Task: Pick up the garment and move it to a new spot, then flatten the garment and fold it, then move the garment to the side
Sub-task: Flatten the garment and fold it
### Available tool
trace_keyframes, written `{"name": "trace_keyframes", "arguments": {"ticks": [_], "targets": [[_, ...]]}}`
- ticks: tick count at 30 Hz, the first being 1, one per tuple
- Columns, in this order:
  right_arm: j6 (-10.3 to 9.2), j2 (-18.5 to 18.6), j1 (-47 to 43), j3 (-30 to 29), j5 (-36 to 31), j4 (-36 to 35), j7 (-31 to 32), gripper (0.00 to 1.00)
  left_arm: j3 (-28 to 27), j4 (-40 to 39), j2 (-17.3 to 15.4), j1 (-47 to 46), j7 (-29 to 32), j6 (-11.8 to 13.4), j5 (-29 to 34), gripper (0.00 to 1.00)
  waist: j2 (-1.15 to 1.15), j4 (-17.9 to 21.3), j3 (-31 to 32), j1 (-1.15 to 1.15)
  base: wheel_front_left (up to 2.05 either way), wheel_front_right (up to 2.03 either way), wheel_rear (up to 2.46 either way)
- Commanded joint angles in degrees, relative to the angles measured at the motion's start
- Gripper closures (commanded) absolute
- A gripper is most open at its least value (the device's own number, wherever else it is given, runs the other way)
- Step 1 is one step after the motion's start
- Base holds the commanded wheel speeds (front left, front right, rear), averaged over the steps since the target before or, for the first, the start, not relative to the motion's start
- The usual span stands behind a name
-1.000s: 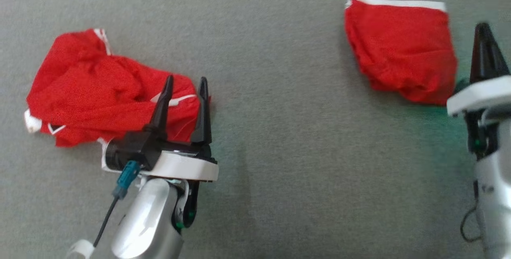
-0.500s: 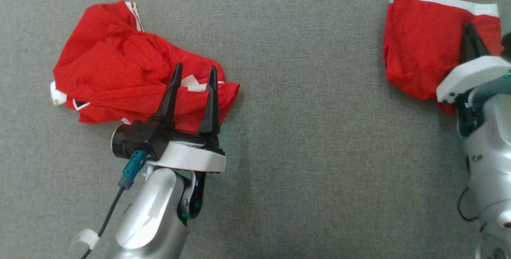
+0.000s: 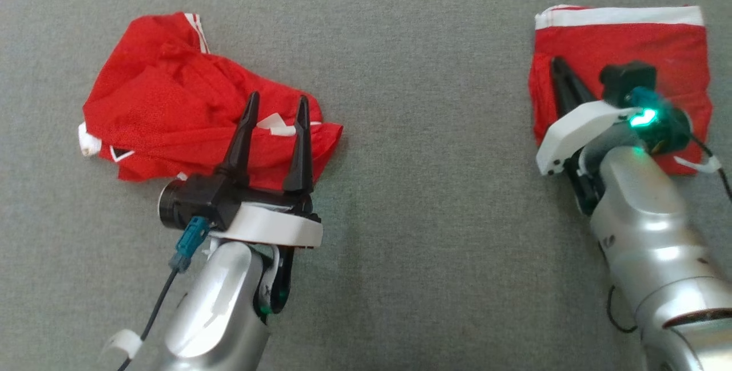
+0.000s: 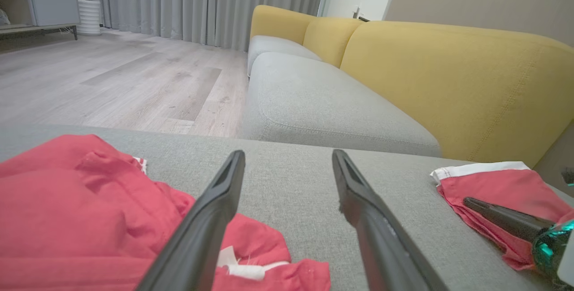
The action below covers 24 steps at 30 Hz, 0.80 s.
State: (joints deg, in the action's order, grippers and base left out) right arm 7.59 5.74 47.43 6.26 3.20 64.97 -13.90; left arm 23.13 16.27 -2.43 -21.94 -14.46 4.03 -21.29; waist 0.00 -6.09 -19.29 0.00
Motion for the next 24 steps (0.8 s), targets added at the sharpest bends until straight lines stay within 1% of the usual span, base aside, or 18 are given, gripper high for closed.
{"name": "trace_keyframes", "arguments": {"ticks": [1,3,6,9,14,18,20,21,22,24], "targets": [[-0.1,-1.82,-0.98,2.65,1.21,0.71,-0.59,1.0,-1.86,-1.49,-0.44,-0.21,-0.54,0.21,-0.18,0.0,0.0,0.46,0.63,0.0,0.0,0.0,0.0],[-0.1,-2.02,-1.25,4.06,2.03,1.07,-0.74,1.0,-2.37,-1.3,-0.44,0.09,-0.54,0.17,0.09,0.0,0.0,1.02,1.24,0.0,0.0,0.0,0.0],[-0.1,-1.96,-1.53,4.42,3.19,0.18,-0.93,1.0,-2.81,-1.17,-0.44,0.42,-0.54,0.05,0.34,0.0,0.0,1.71,2.08,0.0,0.0,0.0,0.0],[-0.1,-0.21,-3.24,2.77,5.34,-7.2,-1.06,1.0,-3.55,-1.27,-0.44,1.34,-0.54,-0.17,0.57,0.0,0.0,3.38,4.09,0.0,0.0,0.0,0.0],[-0.1,1.85,-9.13,-2.61,5.42,-18.5,-1.08,1.0,-4.7,-1.33,-0.44,2.63,-0.54,-0.53,0.95,0.0,0.0,5.61,6.98,0.0,0.0,0.0,0.0],[-0.1,1.81,-14.99,-7.52,4.18,-26.32,-1.08,1.0,-5.48,-1.36,-0.44,3.96,-0.54,-0.73,1.17,0.0,0.0,7.31,8.97,0.0,0.0,0.0,0.0],[-0.1,1.57,-17.99,-9.17,3.05,-28.99,-1.09,1.0,-5.78,-1.26,-0.44,4.65,-0.54,-0.86,1.23,0.0,0.0,7.98,9.89,0.0,0.0,0.0,0.0],[-0.1,1.45,-19.52,-9.98,2.22,-30.1,-1.09,0.85,-5.96,-1.18,-0.44,5.0,-0.54,-0.93,1.25,0.0,0.0,8.28,10.35,0.0,0.0,0.0,0.0],[-0.1,1.26,-21.06,-10.67,1.28,-31.22,-1.09,0.0,-6.1,-1.12,-0.44,5.37,-0.54,-1.0,1.27,0.0,0.0,8.5,10.71,0.0,0.0,0.0,0.0],[-0.1,0.49,-24.2,-11.57,0.0,-32.96,-1.09,0.0,-6.45,-1.0,-0.44,6.14,-0.54,-1.19,1.29,0.0,0.0,8.87,11.41,0.0,0.0,0.0,0.0]]}}
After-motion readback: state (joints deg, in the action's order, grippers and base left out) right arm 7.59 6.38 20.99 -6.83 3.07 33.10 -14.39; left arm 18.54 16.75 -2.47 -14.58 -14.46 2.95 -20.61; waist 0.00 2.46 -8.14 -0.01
